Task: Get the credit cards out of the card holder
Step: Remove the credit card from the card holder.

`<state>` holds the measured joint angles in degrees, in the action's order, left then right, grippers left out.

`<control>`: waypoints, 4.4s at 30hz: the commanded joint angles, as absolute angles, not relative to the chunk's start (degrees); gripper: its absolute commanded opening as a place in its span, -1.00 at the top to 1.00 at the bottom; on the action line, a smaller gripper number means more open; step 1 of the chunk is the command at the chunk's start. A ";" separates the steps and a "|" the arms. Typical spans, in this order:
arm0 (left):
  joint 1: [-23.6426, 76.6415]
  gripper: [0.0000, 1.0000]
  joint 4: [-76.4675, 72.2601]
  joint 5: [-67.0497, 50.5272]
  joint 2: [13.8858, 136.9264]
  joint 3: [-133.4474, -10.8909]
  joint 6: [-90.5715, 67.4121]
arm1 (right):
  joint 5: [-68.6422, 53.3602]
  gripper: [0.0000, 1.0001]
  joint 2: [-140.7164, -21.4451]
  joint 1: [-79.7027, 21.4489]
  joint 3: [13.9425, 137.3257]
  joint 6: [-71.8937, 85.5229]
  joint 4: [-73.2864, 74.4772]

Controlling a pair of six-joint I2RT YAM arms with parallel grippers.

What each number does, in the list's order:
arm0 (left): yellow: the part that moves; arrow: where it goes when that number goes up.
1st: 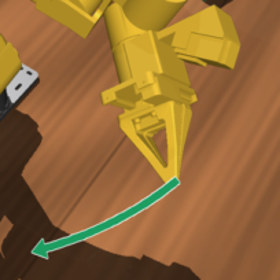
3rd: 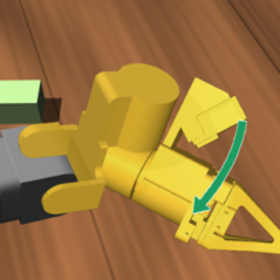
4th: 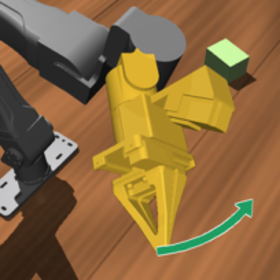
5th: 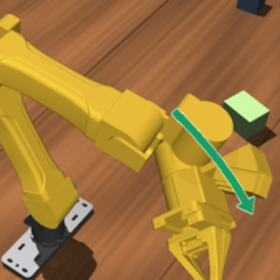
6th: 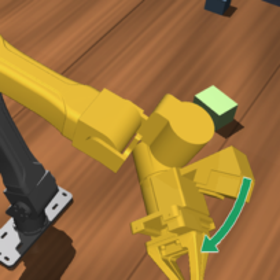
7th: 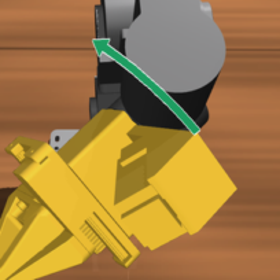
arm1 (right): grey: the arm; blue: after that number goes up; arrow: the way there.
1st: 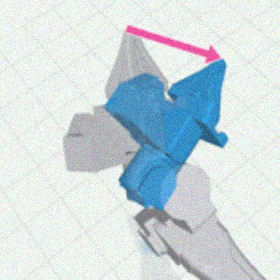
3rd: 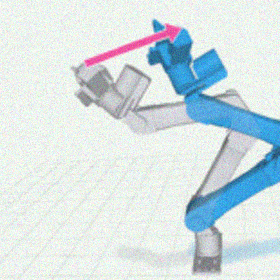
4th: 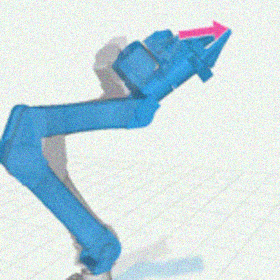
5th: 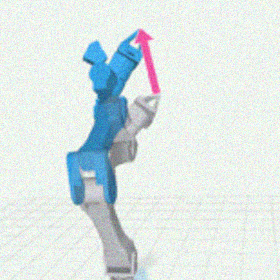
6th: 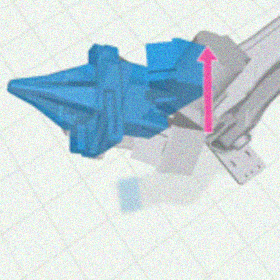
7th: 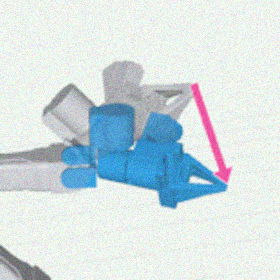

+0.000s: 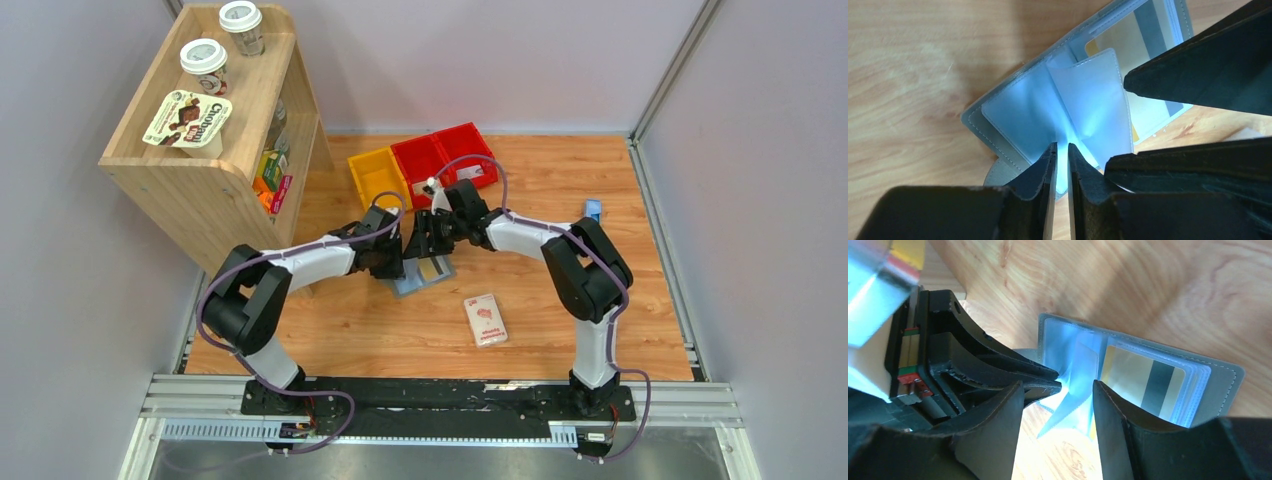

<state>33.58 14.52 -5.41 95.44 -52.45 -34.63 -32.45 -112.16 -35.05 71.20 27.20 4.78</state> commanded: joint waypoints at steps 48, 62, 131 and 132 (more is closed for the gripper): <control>33.40 0.33 14.68 0.98 68.18 -42.01 -50.70 | -17.41 0.08 -104.50 -40.17 71.19 17.05 15.73; 33.31 0.32 0.35 -6.50 83.48 -35.86 -59.41 | -16.79 0.59 -107.67 -39.99 66.89 16.17 13.18; 29.80 0.17 -19.79 -9.49 92.63 -40.77 -51.07 | -11.87 0.68 -107.84 -33.75 68.73 25.58 12.31; 29.71 0.17 -19.43 -10.36 94.29 -41.39 -50.63 | -11.95 0.68 -107.84 -33.40 68.38 25.66 12.22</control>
<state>30.72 -22.79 -8.78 92.14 -37.43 -54.57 -12.99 -107.24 -34.13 68.10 25.47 13.91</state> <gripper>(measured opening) 0.412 0.163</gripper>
